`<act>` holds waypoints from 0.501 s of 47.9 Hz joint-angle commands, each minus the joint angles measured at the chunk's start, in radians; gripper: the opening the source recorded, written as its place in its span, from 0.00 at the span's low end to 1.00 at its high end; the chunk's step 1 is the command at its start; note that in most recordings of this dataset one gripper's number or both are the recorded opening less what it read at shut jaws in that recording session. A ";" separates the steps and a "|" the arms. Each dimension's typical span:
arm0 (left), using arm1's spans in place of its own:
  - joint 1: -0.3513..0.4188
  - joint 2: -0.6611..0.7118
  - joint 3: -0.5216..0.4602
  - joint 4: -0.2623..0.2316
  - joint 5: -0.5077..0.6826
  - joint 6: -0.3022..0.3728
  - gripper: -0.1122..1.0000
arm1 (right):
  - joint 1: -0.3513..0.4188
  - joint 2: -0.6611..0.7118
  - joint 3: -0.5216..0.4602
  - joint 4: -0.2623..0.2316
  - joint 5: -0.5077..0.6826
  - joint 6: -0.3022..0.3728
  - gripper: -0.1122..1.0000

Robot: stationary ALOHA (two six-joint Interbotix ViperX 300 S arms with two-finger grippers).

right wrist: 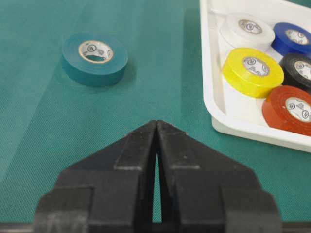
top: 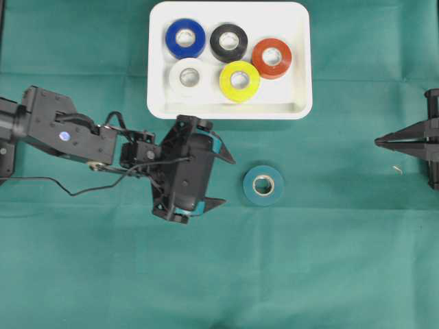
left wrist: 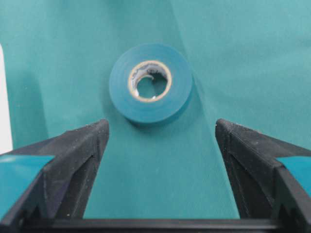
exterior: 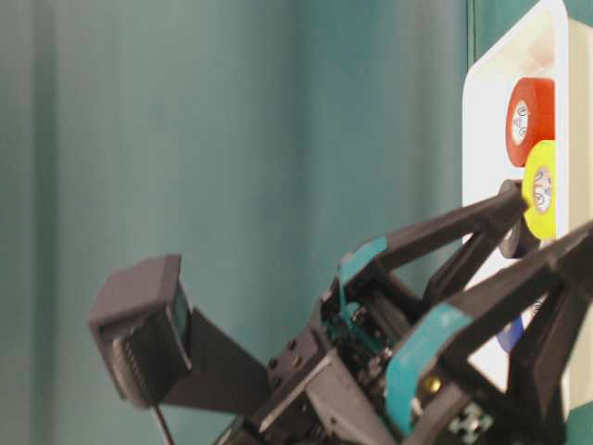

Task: Put the tape into the white case with the left arm.
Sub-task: 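Move the open left gripper over the teal tape roll, then lower the left gripper and close it on the teal tape's rim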

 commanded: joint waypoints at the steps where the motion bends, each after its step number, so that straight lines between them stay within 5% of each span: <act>1: -0.011 0.011 -0.049 -0.002 0.002 -0.002 0.91 | -0.002 0.008 -0.009 -0.002 -0.006 -0.002 0.02; 24: -0.032 0.170 -0.181 -0.002 0.005 -0.034 0.91 | -0.002 0.006 -0.009 -0.002 -0.008 -0.002 0.02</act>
